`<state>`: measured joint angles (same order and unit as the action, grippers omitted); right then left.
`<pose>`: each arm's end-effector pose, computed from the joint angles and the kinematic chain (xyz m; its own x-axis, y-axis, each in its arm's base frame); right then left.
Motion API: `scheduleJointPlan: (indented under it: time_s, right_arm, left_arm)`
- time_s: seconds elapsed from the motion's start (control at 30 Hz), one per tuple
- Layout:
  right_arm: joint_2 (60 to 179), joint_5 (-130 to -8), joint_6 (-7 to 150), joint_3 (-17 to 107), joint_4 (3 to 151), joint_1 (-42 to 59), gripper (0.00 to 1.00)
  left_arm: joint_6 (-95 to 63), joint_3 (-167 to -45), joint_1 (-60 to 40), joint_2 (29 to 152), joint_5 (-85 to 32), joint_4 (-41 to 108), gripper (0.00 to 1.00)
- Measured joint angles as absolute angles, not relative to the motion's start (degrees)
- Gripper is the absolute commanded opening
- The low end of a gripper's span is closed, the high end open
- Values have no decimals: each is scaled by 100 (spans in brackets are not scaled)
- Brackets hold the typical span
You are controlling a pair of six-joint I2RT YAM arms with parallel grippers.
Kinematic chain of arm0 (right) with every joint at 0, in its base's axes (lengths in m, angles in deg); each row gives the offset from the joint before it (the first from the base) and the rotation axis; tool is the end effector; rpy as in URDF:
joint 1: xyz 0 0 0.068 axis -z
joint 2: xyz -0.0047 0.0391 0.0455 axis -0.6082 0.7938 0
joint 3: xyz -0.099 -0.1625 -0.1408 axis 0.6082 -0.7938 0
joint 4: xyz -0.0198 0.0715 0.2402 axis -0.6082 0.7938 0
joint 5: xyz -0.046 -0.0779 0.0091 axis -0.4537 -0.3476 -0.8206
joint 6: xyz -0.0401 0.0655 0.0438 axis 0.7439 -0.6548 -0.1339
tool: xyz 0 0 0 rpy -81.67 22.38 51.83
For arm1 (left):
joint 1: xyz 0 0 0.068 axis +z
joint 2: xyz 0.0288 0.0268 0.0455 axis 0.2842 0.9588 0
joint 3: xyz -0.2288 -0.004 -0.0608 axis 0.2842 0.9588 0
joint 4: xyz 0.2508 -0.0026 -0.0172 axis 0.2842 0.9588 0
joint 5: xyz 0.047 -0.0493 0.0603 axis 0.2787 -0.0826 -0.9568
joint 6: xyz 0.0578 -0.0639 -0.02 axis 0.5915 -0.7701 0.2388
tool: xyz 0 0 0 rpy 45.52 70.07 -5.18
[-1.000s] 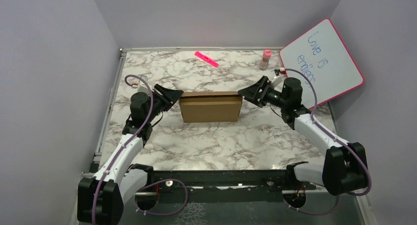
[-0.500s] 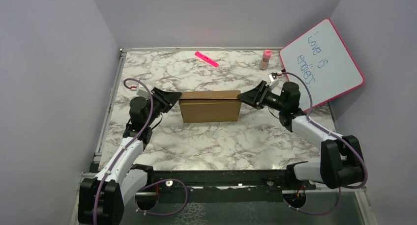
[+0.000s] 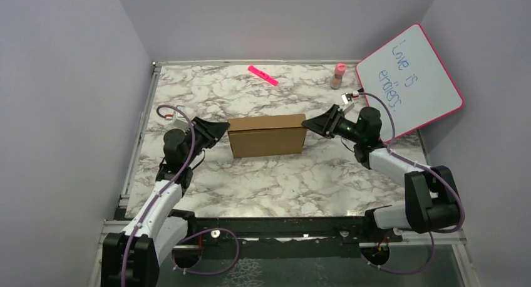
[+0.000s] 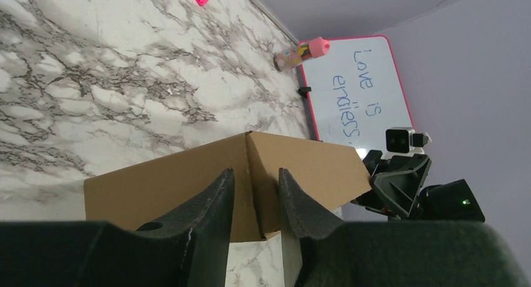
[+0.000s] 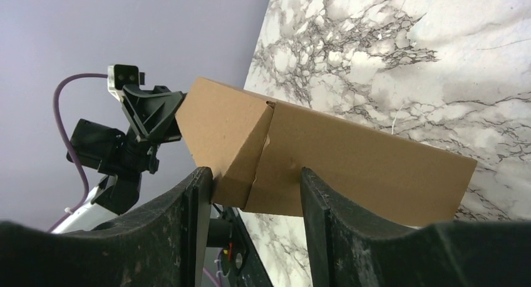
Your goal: Fold the paper box
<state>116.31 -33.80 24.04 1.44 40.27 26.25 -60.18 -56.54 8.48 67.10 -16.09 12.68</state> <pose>0.2923 0.1122 0.1858 -0.7479 0.4618 -0.4769 -0.3251 0.3716 0.8696 0.2546 -0.0615 0.2134 -0.4307 -0.7277 -0.5338 0.1633 0.5188 -0.8391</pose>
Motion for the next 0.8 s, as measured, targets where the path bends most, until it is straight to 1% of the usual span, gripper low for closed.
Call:
scheduleJointPlan:
  time_s: [0.33,0.7,0.8]
  right_arm:
    - [11863,-3303,2516,115,3649,2634,49]
    - [12125,-3253,2625,19,3194,2656,39]
    - [12178,-3253,2666,-36,3023,2656,35]
  left_arm:
    - [-5795,-5516,970,6645,-1450,1421,34]
    - [-5627,-5512,970,6660,-1450,1496,32]
    - [-5609,-5474,970,6697,-1443,1417,32]
